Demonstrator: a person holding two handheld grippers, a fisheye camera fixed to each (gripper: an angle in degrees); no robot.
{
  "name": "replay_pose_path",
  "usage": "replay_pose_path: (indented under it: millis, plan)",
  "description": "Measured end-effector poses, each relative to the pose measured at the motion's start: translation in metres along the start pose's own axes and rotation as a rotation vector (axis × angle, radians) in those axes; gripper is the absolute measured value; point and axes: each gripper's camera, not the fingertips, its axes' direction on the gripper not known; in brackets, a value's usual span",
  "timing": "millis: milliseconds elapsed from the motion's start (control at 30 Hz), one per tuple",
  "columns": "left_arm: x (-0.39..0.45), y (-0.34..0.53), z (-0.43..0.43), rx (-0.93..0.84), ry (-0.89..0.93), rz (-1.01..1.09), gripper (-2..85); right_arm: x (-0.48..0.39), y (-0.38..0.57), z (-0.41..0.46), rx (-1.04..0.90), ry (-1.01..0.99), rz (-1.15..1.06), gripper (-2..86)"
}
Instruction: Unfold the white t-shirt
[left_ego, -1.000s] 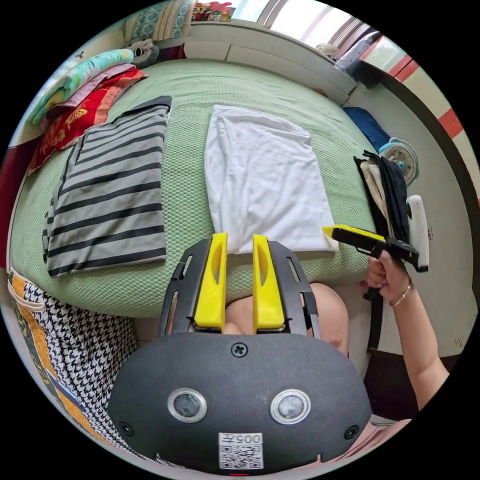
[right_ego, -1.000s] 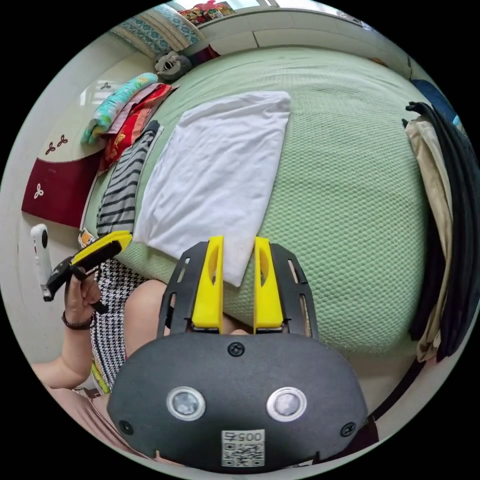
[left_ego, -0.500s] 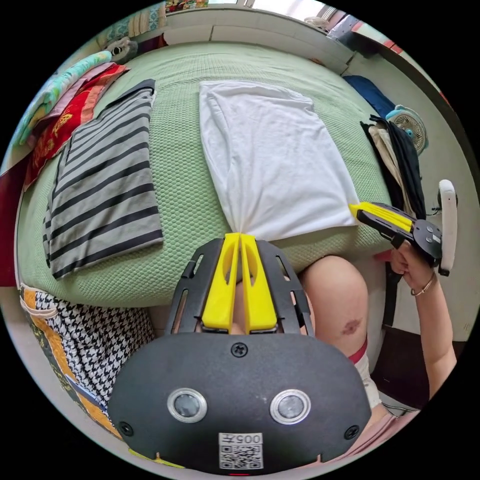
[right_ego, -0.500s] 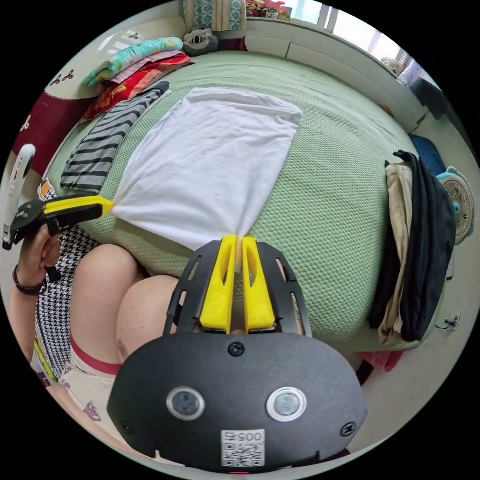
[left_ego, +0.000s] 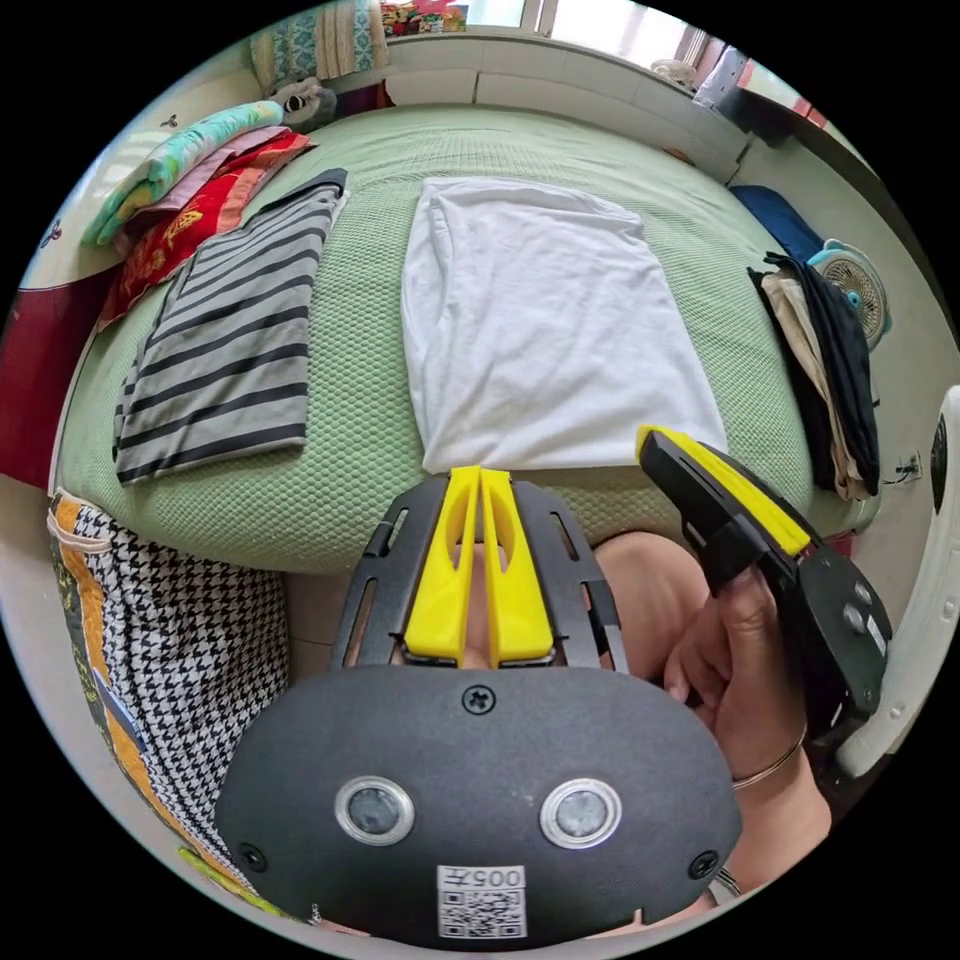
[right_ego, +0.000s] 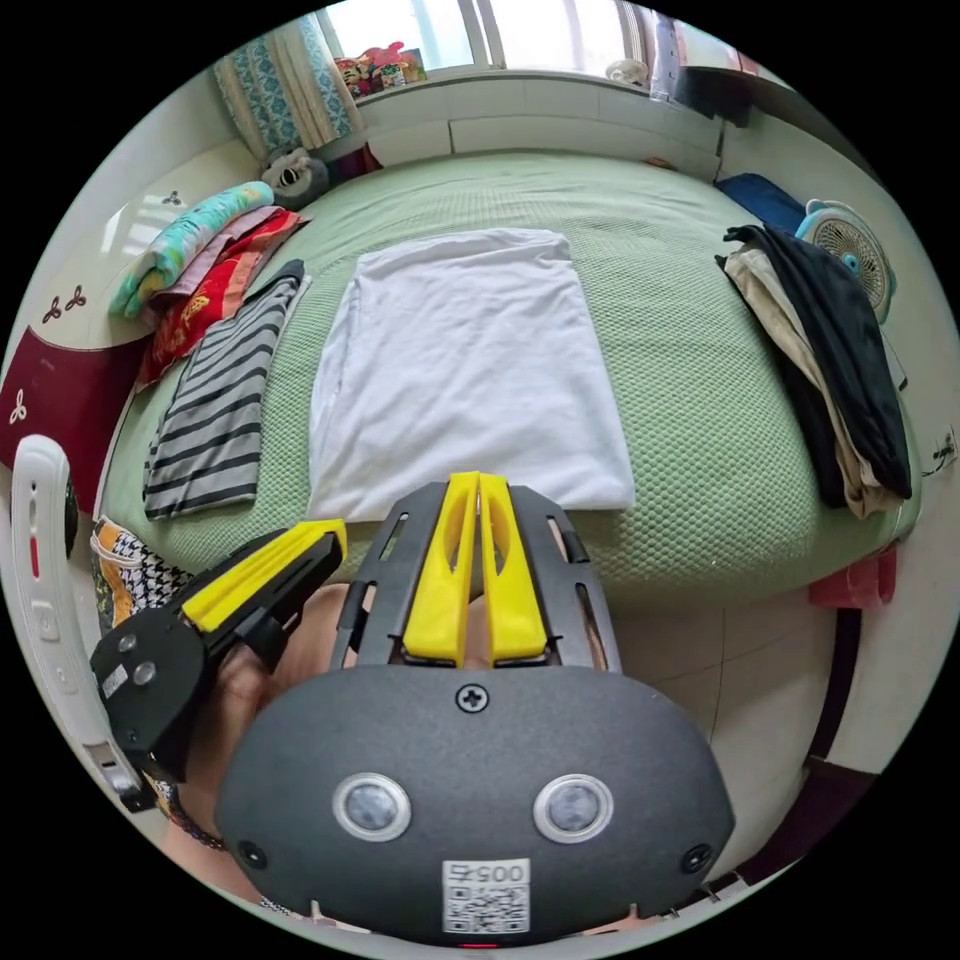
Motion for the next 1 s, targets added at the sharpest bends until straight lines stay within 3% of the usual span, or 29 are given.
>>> replay_pose_path:
  millis: [1000]
  plan:
    - [0.013,0.005,0.016,-0.003,0.02,0.038,-0.7,-0.053,0.021,0.013,-0.083,0.078,-0.051,-1.0]
